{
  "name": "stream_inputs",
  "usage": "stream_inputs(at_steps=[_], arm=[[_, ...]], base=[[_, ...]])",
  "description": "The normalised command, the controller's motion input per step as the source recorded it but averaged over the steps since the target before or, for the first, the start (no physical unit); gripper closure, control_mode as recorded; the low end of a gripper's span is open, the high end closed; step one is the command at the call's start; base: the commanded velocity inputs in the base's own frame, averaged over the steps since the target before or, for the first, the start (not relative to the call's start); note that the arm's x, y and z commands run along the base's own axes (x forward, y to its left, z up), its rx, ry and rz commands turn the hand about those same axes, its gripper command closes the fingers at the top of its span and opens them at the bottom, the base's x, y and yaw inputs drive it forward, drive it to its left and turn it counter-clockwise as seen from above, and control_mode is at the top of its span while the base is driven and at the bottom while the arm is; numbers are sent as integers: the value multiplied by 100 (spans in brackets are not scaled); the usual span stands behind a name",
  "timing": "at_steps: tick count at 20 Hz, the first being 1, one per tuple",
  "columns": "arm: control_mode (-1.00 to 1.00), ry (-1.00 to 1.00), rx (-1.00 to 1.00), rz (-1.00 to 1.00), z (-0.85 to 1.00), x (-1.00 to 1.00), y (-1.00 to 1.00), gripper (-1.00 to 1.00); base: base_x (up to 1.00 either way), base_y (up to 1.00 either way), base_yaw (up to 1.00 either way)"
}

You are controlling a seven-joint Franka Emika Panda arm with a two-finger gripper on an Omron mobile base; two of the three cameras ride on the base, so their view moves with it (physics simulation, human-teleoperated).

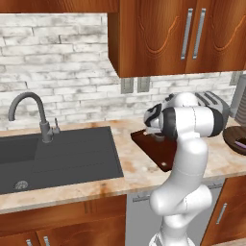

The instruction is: Place the bowl with cake and the cupcake onto the tray.

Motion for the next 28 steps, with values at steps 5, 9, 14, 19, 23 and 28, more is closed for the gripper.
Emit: stream_inputs(at_steps=[5, 9, 14, 19, 23, 28], arm=[[-100, -6, -3, 0, 7, 0, 12, -100], [-100, -7, -6, 0, 14, 0, 7, -100], [-100, -7, -7, 0, 12, 0, 1, -100], [-100, -2, -2, 1, -5, 0, 0, -100], [-100, 0, 0, 2, -43, 0, 0, -100], [-100, 0, 1, 3, -39, 0, 0, -100]], base=[[0, 0, 0], [0, 0, 0], [0, 0, 0], [0, 0, 0], [0, 0, 0], [0, 0, 0]])
